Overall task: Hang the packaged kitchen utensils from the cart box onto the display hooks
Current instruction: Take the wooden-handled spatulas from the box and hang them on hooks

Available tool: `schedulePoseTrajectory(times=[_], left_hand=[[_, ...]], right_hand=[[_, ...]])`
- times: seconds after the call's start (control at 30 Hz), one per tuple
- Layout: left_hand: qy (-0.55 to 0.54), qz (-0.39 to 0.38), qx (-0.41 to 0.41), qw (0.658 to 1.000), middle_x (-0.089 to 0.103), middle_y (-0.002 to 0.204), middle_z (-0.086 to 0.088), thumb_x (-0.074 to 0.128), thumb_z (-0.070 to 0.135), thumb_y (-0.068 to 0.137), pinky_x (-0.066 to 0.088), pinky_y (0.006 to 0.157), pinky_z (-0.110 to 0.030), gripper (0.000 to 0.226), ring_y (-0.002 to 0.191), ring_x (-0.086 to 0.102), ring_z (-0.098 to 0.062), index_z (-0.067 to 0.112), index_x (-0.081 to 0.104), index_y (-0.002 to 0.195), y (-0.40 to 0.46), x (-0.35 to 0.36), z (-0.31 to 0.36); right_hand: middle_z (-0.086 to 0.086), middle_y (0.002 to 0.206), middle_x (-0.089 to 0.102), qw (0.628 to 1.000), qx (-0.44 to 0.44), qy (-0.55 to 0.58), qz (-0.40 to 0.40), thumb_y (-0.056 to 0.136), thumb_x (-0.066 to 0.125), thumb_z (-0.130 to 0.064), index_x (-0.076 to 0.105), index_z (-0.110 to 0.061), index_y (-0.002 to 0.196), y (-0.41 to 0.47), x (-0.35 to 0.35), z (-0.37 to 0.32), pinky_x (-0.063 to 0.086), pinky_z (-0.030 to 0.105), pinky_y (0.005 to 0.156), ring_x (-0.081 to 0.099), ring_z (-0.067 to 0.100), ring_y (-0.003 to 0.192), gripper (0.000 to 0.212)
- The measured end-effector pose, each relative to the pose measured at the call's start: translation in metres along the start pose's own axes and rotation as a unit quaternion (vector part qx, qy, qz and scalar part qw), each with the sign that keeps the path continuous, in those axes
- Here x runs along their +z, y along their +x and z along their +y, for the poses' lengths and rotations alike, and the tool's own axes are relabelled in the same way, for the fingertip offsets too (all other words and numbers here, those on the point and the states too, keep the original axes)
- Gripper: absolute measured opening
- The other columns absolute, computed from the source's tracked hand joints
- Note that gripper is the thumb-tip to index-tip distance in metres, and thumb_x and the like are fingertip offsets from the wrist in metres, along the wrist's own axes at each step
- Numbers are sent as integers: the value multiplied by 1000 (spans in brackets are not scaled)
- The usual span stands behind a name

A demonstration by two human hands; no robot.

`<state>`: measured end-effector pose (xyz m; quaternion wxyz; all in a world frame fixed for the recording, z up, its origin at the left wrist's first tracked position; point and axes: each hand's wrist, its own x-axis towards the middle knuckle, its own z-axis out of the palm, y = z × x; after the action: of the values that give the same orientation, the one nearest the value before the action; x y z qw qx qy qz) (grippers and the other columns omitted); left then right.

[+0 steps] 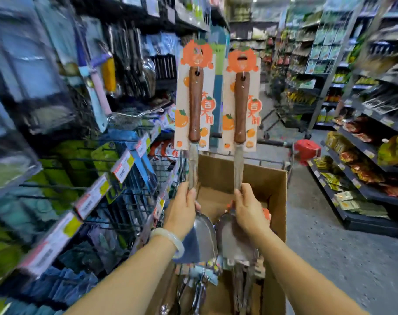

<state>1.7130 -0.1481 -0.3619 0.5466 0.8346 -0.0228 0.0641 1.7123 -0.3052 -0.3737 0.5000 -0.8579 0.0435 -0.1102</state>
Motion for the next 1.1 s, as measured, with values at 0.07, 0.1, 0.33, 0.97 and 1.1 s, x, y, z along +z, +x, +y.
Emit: schedulePoseTrajectory(times=[0.07, 0.1, 0.33, 0.97, 1.1], left_hand=[[-11, 34, 13, 999, 60, 71, -4, 30, 26, 101, 47, 71, -36, 20, 67, 55, -21, 18, 46, 108, -6, -14, 21], [-16, 51, 17, 998, 59, 70, -2, 30, 27, 101, 50, 75, -40, 19, 69, 58, -23, 19, 47, 108, -12, -22, 33], [-40, 178, 49, 982, 56, 65, -1, 29, 24, 102, 42, 61, -21, 20, 62, 53, -12, 18, 48, 108, -65, -75, 98], [159, 488, 73, 855, 60, 66, 0, 34, 24, 100, 43, 67, -20, 25, 61, 54, -9, 27, 38, 76, -319, -291, 227], [184, 527, 76, 826, 58, 59, 11, 33, 23, 101, 39, 61, -7, 21, 57, 54, 7, 30, 42, 84, -385, -324, 247]], right_hand=[[0, 67, 54, 998, -42, 51, -6, 100, 37, -24, 39, -24, 77, 3, -6, -21, 39, 33, 63, 52, 17, 63, 22], [2, 67, 56, 996, -52, 68, -13, 100, 37, -24, 39, -25, 76, 2, -10, -32, 42, 33, 65, 53, 17, 62, 23], [7, 73, 59, 979, -130, 136, -72, 100, 37, -25, 41, -29, 76, -11, -36, -101, 46, 32, 71, 56, 20, 69, 25], [3, 66, 41, 847, -371, 276, -263, 99, 38, -15, 37, -7, 77, -211, 22, -357, 33, 21, 59, 45, 24, 66, 23], [3, 83, 51, 823, -396, 279, -296, 98, 43, -19, 52, -10, 95, -273, 39, -403, 34, 33, 78, 53, 28, 91, 13]])
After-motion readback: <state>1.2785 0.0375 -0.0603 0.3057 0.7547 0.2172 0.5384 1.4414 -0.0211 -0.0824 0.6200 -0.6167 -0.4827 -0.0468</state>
